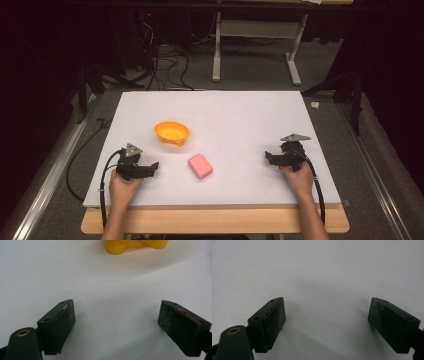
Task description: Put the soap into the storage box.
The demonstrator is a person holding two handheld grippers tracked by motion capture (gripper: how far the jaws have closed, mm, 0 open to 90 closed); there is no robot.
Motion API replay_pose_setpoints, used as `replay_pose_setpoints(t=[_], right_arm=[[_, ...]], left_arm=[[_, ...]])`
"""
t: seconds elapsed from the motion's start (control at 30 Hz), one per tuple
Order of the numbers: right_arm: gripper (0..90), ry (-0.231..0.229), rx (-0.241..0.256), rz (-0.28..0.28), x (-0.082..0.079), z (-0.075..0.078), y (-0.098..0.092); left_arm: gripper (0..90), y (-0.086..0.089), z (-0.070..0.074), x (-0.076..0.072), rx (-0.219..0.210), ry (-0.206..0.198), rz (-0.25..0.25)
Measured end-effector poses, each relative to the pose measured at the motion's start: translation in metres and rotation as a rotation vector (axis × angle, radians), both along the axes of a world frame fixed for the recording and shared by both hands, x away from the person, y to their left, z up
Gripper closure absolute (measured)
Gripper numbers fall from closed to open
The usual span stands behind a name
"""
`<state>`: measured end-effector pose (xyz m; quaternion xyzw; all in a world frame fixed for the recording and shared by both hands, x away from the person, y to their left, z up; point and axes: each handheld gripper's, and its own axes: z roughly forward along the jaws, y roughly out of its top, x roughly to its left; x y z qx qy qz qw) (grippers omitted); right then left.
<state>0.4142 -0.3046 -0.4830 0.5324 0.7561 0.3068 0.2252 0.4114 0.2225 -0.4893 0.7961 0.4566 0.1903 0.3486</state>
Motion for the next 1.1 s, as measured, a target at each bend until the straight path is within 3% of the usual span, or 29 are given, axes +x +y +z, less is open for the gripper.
replay_pose_setpoints(t=[0.53,0.63,0.93,1.1], right_arm=[[15.4,-0.001,0.003,-0.004,0.000,0.000,-0.001],[15.4,0.000,0.005,-0.006,0.000,0.000,-0.001],[15.4,-0.002,0.003,-0.005,0.000,0.000,-0.001],[15.4,-0.002,0.003,-0.006,0.000,0.000,-0.001]], left_arm=[[15.7,0.000,0.002,0.001,0.008,0.016,-0.001],[16.2,-0.002,0.005,0.000,0.025,0.001,0.008],[15.8,-0.013,0.027,-0.013,-0.036,-0.042,-0.055],[15.0,-0.025,0.035,-0.016,-0.058,-0.044,-0.099]])
